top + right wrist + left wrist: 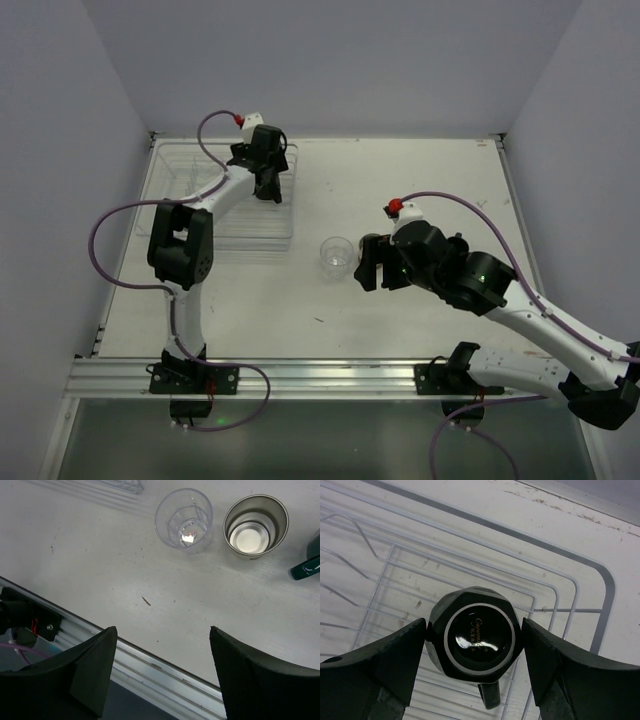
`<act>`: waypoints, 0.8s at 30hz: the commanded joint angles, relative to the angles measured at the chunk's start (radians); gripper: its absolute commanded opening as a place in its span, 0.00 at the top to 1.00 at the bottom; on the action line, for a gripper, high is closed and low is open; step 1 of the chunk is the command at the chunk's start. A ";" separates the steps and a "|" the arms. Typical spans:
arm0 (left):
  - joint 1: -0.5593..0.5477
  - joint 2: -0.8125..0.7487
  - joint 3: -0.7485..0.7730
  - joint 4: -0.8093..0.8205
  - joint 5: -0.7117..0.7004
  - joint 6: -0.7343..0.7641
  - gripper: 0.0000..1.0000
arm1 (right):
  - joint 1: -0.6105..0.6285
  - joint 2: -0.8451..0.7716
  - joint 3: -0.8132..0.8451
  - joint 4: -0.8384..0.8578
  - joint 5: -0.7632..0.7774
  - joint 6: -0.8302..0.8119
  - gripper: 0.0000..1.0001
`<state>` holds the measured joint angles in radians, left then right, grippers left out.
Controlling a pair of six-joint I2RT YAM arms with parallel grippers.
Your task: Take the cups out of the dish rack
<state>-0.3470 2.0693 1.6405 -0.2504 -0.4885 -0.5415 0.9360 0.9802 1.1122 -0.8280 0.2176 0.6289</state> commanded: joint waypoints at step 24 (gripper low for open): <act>0.016 -0.015 -0.025 -0.096 -0.033 -0.015 0.08 | 0.004 -0.025 -0.040 0.064 -0.011 0.006 0.23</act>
<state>-0.3450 2.0621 1.6016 -0.3363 -0.4789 -0.5591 0.9360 0.9672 1.0782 -0.7937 0.2138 0.6289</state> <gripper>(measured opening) 0.918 0.769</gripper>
